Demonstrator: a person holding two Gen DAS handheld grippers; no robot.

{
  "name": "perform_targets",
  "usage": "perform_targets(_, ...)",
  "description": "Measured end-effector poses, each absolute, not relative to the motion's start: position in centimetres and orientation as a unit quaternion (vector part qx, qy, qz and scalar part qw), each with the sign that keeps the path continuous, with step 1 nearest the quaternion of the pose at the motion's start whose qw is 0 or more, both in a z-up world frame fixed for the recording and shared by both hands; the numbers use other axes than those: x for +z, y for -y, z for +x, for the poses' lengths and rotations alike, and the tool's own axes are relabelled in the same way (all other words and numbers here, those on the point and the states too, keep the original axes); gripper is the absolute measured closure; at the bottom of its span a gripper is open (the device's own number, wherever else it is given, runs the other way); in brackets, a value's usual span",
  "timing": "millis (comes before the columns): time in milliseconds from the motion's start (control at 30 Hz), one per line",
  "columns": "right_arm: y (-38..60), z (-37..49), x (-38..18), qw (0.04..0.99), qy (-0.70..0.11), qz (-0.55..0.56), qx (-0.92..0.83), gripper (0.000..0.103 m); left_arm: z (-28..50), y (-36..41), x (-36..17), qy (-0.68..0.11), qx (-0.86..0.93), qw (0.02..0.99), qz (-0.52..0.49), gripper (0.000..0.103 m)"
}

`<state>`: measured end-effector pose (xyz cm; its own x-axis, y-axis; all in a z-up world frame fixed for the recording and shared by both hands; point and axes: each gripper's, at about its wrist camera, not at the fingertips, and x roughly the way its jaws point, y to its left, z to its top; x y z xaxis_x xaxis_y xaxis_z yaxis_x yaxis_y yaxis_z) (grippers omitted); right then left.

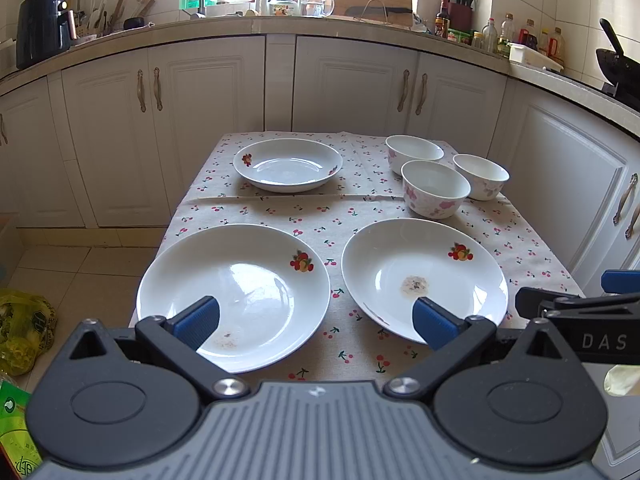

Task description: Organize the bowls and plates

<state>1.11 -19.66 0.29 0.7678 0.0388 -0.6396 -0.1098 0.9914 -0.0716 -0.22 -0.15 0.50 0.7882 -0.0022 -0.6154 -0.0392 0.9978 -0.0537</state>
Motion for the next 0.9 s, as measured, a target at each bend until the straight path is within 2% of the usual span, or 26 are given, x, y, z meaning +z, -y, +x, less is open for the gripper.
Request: perform_targets(900,19.8,0.87,0.46,0.94,-0.334,-0.054,0.037,0.0,-0.34,0.23,0.52,-0.323,0.008,0.946,-0.032,0.001)
